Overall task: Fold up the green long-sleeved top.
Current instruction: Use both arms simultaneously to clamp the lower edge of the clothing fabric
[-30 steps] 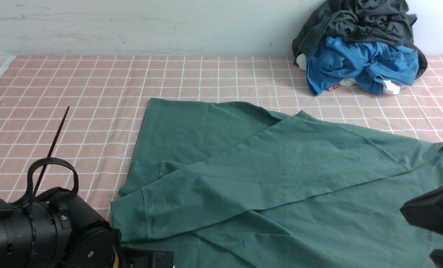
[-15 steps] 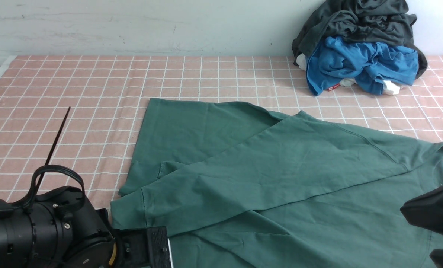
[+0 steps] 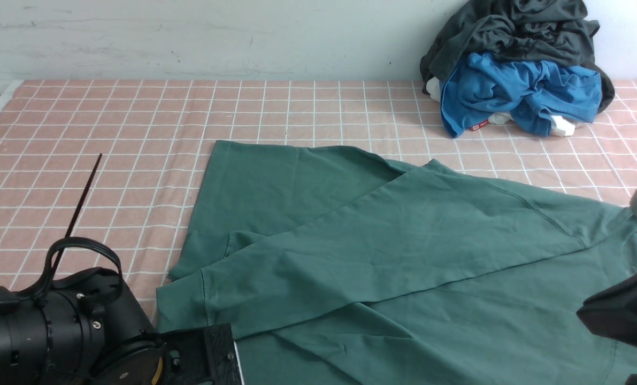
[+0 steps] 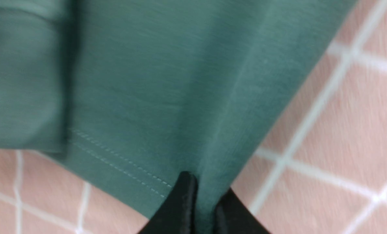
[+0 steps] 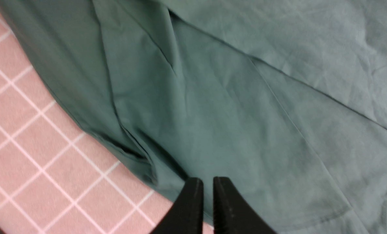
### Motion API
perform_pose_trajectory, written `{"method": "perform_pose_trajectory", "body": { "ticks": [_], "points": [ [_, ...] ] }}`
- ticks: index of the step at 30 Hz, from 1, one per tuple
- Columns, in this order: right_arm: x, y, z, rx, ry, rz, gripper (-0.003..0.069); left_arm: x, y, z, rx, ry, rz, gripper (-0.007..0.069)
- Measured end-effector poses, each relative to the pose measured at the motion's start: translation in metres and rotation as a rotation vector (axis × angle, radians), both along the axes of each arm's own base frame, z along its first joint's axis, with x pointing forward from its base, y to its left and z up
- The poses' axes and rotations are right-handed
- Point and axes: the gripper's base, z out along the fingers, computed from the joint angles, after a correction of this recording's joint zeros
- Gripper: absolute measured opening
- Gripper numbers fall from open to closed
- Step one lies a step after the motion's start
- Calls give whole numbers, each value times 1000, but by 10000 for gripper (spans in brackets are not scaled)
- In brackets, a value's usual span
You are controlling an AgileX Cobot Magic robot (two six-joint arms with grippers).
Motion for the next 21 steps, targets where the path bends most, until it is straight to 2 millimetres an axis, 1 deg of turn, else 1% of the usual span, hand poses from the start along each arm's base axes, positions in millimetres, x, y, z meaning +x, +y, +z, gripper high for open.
{"method": "perform_pose_trajectory", "body": {
  "ticks": [1, 2, 4, 6, 9, 11, 12, 15, 18, 21],
  "points": [
    [1, 0, -1, -6, 8, 2, 78, -1, 1, 1, 9, 7, 3, 8],
    [3, 2, -6, -37, 42, 14, 144, -5, 6, 4, 49, 36, 18, 8],
    [8, 4, -14, -81, 94, 36, 216, -10, 11, 9, 85, 65, 37, 8],
    [13, 7, -20, -104, 120, 50, 274, -13, 13, 13, 94, 76, 51, 8],
    [25, 13, -28, -113, 129, 54, 340, -19, 16, 18, 98, 104, 81, 8],
    [34, 18, -34, -112, 126, 53, 358, -20, 19, 19, 88, 136, 129, 8],
    [34, 18, -35, -113, 128, 53, 358, -20, 20, 19, 87, 139, 134, 8],
    [41, 24, -45, -113, 180, 62, 365, -18, 27, 17, 49, 164, 224, 9],
    [43, 27, -50, -118, 217, 75, 367, -17, 29, 16, 18, 170, 259, 9],
    [42, 28, -54, -126, 259, 83, 367, -17, 28, 16, 5, 169, 257, 9]
  ]
}}
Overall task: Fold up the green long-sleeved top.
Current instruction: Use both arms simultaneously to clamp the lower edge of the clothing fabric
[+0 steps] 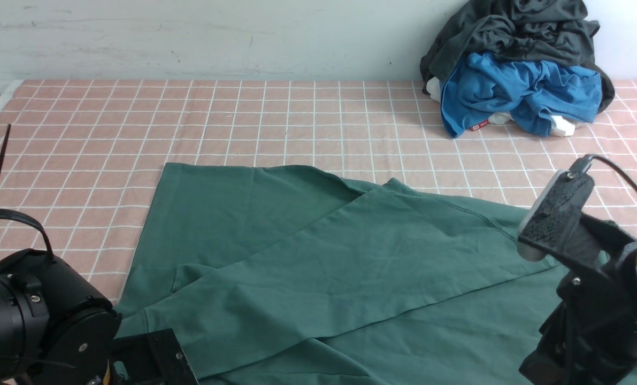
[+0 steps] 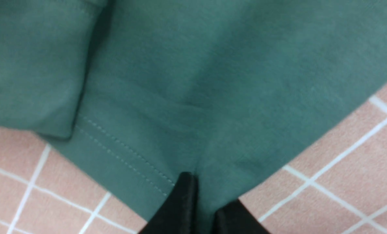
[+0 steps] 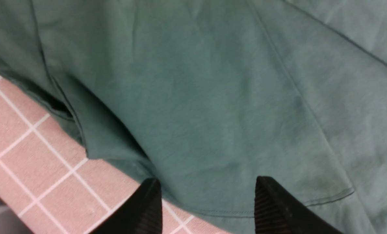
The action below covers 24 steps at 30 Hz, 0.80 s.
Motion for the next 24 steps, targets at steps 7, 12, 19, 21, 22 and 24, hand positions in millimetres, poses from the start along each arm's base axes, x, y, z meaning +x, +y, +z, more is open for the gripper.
{"method": "perform_pose_trajectory", "body": {
  "ticks": [7, 12, 19, 21, 22, 24],
  "points": [
    [-13, -6, -20, -62, 97, 80, 370, 3, -3, 0, -31, -29, 1, 9],
    [-27, -21, -65, -160, 107, 148, 444, 3, -4, -1, -40, -34, 5, 9],
    [-26, -37, -98, -292, -100, 272, 529, 4, -5, -1, -57, -48, 8, 9],
    [-23, -39, -102, -326, -129, 299, 529, 4, -6, -1, -62, -49, 11, 9],
    [-18, -39, -107, -346, -153, 310, 530, 4, -6, -1, -66, -48, 15, 9],
    [-13, -37, -113, -360, -163, 316, 530, 4, -6, -1, -67, -49, 15, 9]
  ]
}}
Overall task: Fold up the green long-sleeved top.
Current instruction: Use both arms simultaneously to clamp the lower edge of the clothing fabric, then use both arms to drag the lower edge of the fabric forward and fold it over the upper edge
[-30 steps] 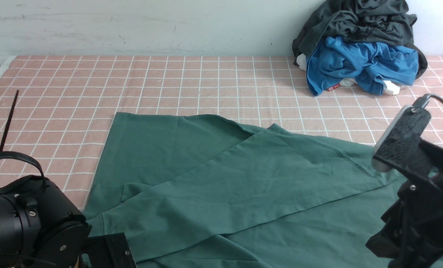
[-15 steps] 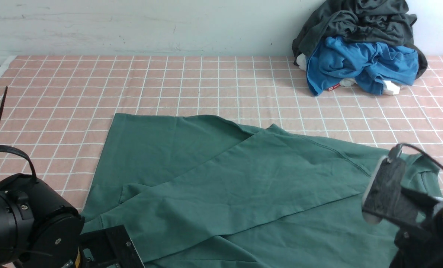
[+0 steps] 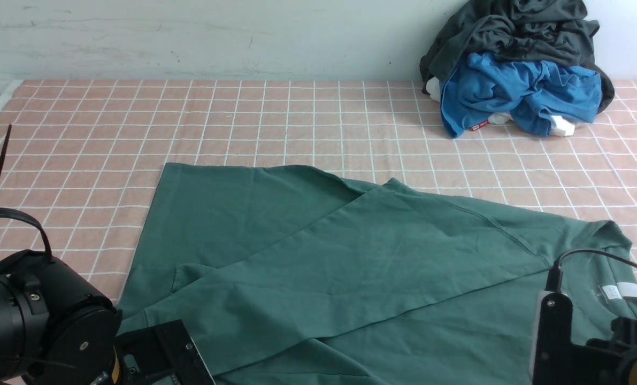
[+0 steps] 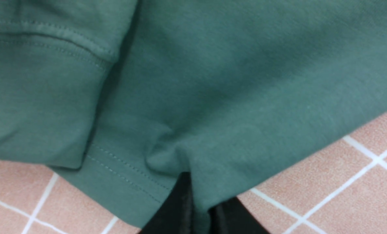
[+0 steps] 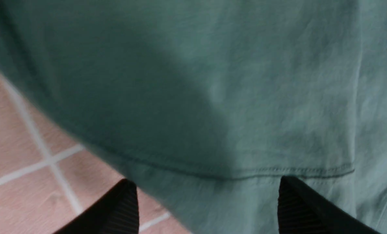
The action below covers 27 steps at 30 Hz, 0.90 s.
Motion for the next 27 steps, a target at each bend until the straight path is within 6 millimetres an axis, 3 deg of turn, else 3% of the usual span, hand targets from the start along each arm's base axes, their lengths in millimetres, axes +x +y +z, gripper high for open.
{"method": "perform_pose_trajectory", "body": {
  "ticks": [5, 9, 14, 16, 23, 27],
  "points": [
    [7, 3, -12, -30, 25, 8, 521, 0, 0, 0, -2, 2, 2, 9],
    [9, 3, -11, -33, 26, 6, 438, 0, 0, 0, -2, 3, 3, 9],
    [9, 2, -4, -36, 5, 8, 89, 0, -1, 1, -3, 1, 4, 11],
    [10, 3, 2, -31, -8, 1, 22, 3, -2, 5, 0, 3, 4, 11],
    [27, 7, 33, -21, -34, -36, 4, 26, -5, 39, 27, -42, 14, 11],
    [60, -3, 70, 90, -69, -175, 4, 65, 6, 80, -20, -169, 103, 14]
  ]
}}
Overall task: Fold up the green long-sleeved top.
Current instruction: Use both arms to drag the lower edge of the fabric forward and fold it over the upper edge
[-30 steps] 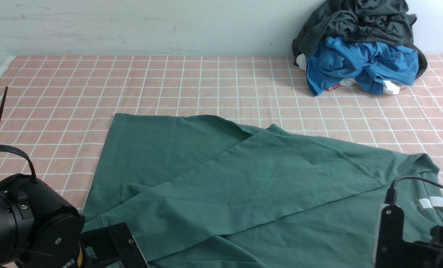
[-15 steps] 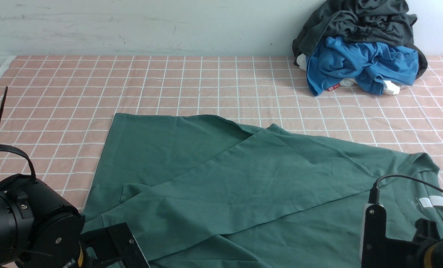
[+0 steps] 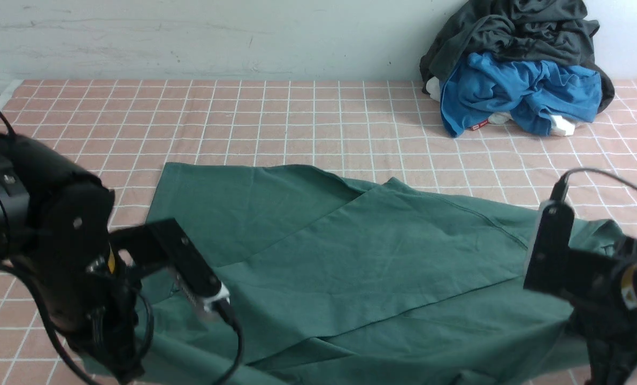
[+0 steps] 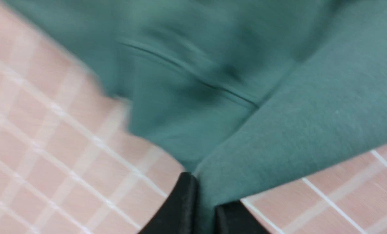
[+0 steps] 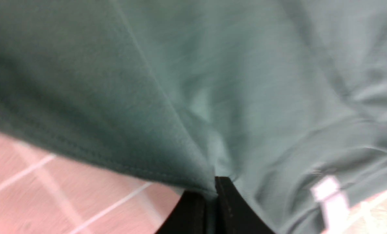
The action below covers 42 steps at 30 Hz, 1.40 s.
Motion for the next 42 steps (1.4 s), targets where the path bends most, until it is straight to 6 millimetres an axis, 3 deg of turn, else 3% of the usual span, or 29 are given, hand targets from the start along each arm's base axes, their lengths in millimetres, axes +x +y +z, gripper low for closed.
{"method": "perform_pose_trajectory", "body": {
  "ticks": [1, 3, 4, 6, 7, 8, 10, 11, 12, 15, 16, 17, 21, 28, 34, 39, 42],
  "points": [
    [3, 0, 3, 7, -7, -1, 4, 3, 2, 1, -1, -4, 7, 14],
    [24, -7, 18, 86, -14, -60, 3, 27, 9, 17, -12, -56, 23, 14],
    [27, -9, 22, 92, -23, -63, 3, 27, 9, 17, -12, -56, 23, 14],
    [50, -14, 31, 159, -9, -97, 3, 55, 12, 30, -18, -102, 26, 14],
    [55, -16, 30, 167, -1, -107, 3, 59, 12, 31, -16, -105, 26, 14],
    [73, -20, 36, 202, 2, -124, 3, 81, 12, 31, -14, -112, 28, 15],
    [94, -23, 38, 235, 16, -153, 3, 105, 11, 31, -11, -119, 37, 14],
    [96, -24, 38, 240, 18, -156, 3, 106, 11, 34, -14, -127, 37, 14],
    [112, -27, 36, 250, 31, -173, 3, 126, 10, 33, -13, -134, 46, 14],
    [139, -32, 28, 256, 61, -203, 3, 154, 8, 30, -7, -140, 44, 14],
    [141, -32, 27, 257, 63, -206, 3, 154, 8, 30, -7, -140, 44, 14],
    [154, -35, 20, 261, 72, -231, 3, 169, 8, 27, -6, -152, 39, 14],
    [179, -38, 4, 273, 88, -289, 3, 196, 7, 18, -9, -174, 44, 14],
    [213, -36, -22, 301, 81, -372, 4, 228, 13, -13, -12, -182, 66, 14],
    [226, -36, -38, 322, 49, -414, 50, 239, 20, -36, -27, -181, 100, 33],
    [233, -36, -43, 346, 12, -458, 211, 247, 24, -53, -52, -189, 149, 134],
    [235, -37, -42, 376, -13, -515, 330, 250, 27, -60, -79, -200, 213, 258]
  ]
}}
